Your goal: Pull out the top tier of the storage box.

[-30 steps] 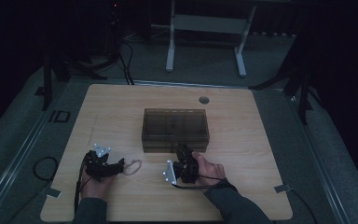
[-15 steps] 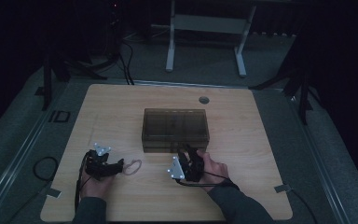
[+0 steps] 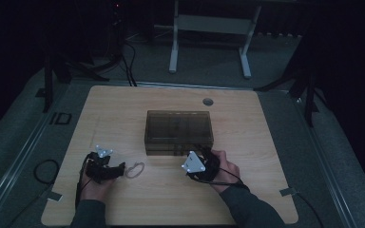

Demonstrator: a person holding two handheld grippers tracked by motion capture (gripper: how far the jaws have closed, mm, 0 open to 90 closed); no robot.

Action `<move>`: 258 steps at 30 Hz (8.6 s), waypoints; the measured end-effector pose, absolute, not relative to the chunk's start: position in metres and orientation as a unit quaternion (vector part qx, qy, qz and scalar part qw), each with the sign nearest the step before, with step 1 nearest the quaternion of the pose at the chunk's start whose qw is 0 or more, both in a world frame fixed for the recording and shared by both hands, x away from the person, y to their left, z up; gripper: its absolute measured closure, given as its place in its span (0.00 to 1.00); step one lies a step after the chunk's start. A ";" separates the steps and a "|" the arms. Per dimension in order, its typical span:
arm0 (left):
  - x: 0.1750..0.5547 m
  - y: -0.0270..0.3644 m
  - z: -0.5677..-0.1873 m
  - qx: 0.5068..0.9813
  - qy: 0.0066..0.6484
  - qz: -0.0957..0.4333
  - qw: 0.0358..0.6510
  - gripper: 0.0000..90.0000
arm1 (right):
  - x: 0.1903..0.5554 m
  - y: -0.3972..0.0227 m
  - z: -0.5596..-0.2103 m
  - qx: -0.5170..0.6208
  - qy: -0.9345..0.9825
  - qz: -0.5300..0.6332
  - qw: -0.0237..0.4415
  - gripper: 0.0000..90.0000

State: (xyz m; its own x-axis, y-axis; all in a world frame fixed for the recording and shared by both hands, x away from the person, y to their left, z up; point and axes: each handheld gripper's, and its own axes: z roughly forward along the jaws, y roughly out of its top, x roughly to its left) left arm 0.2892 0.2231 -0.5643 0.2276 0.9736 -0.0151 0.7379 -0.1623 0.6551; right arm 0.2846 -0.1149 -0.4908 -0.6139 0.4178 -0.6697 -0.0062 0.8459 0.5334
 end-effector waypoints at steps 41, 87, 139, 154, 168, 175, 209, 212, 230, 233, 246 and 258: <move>0.291 0.223 -0.552 0.751 0.571 0.188 0.272 0.48 | 0.322 -0.192 -0.481 0.231 0.861 0.352 0.286 0.60; 0.297 0.151 -0.501 0.792 0.420 0.206 0.394 0.62 | 0.338 -0.204 -0.495 0.259 0.862 0.377 0.221 0.71; 0.304 0.135 -0.498 0.774 0.452 0.233 0.378 0.80 | 0.338 -0.204 -0.493 0.270 0.859 0.367 0.232 0.87; 0.299 0.136 -0.497 0.775 0.452 0.232 0.374 0.80 | 0.333 -0.203 -0.492 0.268 0.862 0.365 0.229 0.87; 0.294 0.135 -0.496 0.776 0.453 0.231 0.373 0.80 | 0.330 -0.205 -0.493 0.268 0.860 0.371 0.227 0.87; 0.292 0.135 -0.496 0.777 0.453 0.229 0.373 0.80 | 0.327 -0.205 -0.493 0.268 0.859 0.372 0.227 0.87; 0.278 0.134 -0.497 0.775 0.454 0.227 0.378 0.80 | 0.315 -0.210 -0.495 0.270 0.851 0.390 0.226 0.88; 0.277 0.134 -0.497 0.775 0.453 0.226 0.378 0.80 | 0.314 -0.210 -0.495 0.270 0.850 0.392 0.227 0.88; 0.270 0.134 -0.497 0.775 0.452 0.227 0.379 0.80 | 0.307 -0.212 -0.496 0.269 0.849 0.396 0.225 0.88; 0.269 0.134 -0.497 0.775 0.452 0.226 0.380 0.80 | 0.307 -0.212 -0.496 0.268 0.849 0.396 0.224 0.88; 0.264 0.134 -0.497 0.775 0.452 0.225 0.380 0.81 | 0.301 -0.213 -0.496 0.269 0.848 0.400 0.223 0.88; 0.259 0.134 -0.497 0.775 0.452 0.224 0.381 0.81 | 0.297 -0.215 -0.497 0.269 0.846 0.404 0.220 0.88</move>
State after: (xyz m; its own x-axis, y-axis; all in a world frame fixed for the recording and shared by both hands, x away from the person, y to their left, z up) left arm 0.2588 0.1343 -0.4974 0.4907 0.8713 0.0024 0.5298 -0.3005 0.7931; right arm 0.2970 -0.2149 -0.4969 -0.7585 0.6333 -0.1536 0.2784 0.5280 0.8023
